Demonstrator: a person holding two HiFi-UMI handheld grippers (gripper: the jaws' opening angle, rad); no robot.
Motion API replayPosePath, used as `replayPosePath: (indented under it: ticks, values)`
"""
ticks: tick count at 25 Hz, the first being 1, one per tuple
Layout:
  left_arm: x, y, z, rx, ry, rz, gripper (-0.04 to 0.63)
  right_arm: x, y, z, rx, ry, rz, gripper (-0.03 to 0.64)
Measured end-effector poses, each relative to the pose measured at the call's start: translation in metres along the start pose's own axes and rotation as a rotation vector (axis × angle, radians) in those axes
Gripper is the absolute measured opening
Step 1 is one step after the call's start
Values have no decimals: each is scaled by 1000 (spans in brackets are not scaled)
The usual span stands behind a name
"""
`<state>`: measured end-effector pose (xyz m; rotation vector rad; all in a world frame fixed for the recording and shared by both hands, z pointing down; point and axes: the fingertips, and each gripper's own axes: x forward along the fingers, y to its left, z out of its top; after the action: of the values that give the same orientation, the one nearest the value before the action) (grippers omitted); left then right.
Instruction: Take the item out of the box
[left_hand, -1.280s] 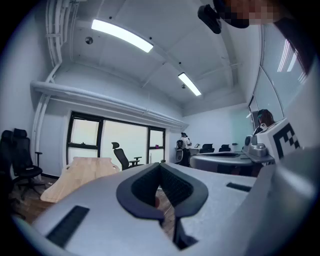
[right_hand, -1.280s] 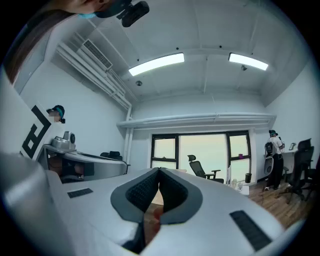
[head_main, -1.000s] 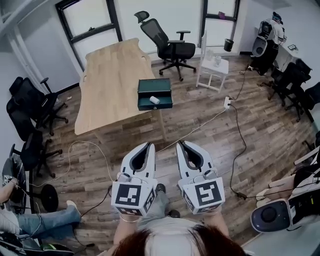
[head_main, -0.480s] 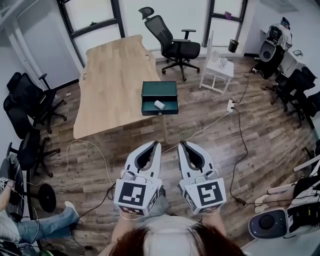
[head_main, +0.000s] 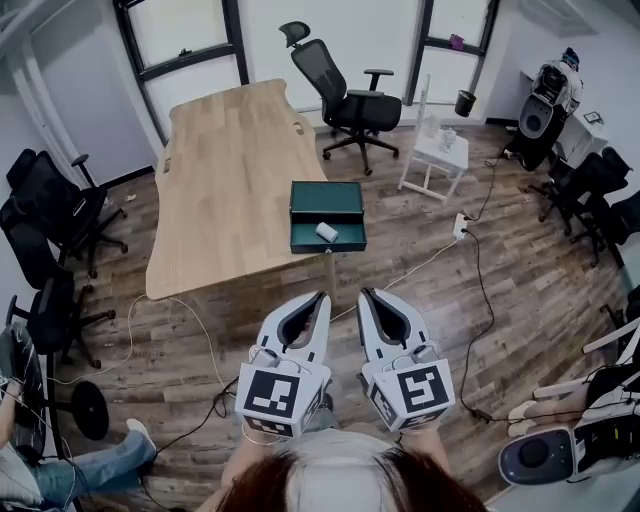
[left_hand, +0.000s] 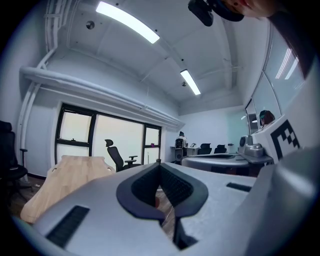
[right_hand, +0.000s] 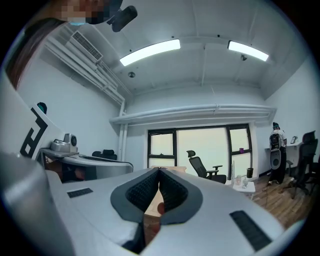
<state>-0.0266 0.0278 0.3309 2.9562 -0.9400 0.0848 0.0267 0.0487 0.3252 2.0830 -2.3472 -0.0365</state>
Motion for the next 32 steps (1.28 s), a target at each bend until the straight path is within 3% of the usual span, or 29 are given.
replayPosePath:
  ticks: [15,32]
  values:
    - [25,31,-3,-37,-4,-51,8,40,-8,-2,-26,17,-49,25]
    - [98,71,4,-17,13,-36,8,113,-49,-23,-34,75,-14,26]
